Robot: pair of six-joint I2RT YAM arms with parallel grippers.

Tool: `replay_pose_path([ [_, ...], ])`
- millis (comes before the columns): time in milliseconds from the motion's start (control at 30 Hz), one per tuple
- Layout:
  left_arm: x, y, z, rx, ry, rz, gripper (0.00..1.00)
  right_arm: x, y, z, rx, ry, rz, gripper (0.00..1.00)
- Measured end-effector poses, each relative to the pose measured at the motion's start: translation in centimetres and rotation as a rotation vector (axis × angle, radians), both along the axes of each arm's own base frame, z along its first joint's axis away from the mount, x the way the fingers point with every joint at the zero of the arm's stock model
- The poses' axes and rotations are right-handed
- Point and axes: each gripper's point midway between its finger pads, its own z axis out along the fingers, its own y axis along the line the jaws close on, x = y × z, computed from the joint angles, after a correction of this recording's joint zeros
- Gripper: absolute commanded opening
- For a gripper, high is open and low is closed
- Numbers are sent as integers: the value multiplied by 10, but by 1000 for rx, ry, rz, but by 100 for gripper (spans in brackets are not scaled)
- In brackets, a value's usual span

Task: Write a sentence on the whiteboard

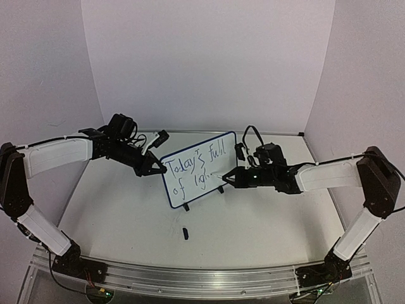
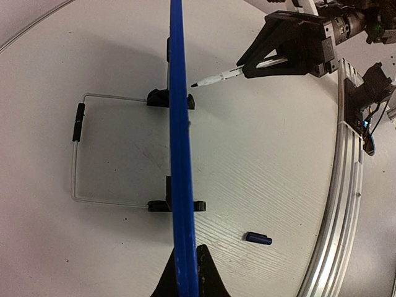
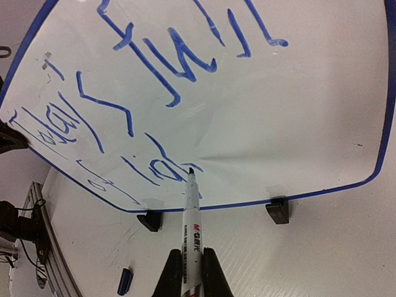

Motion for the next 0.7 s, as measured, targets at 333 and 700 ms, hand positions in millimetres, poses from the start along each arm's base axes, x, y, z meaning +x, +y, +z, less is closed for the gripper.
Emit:
replay_pose_path([
  [333,0,0,0,0,0,-1,0,8,4,1,5,-1,1,0],
  [700,0,0,0,0,0,0,0,11,4,0,-2,-2,-13,0],
])
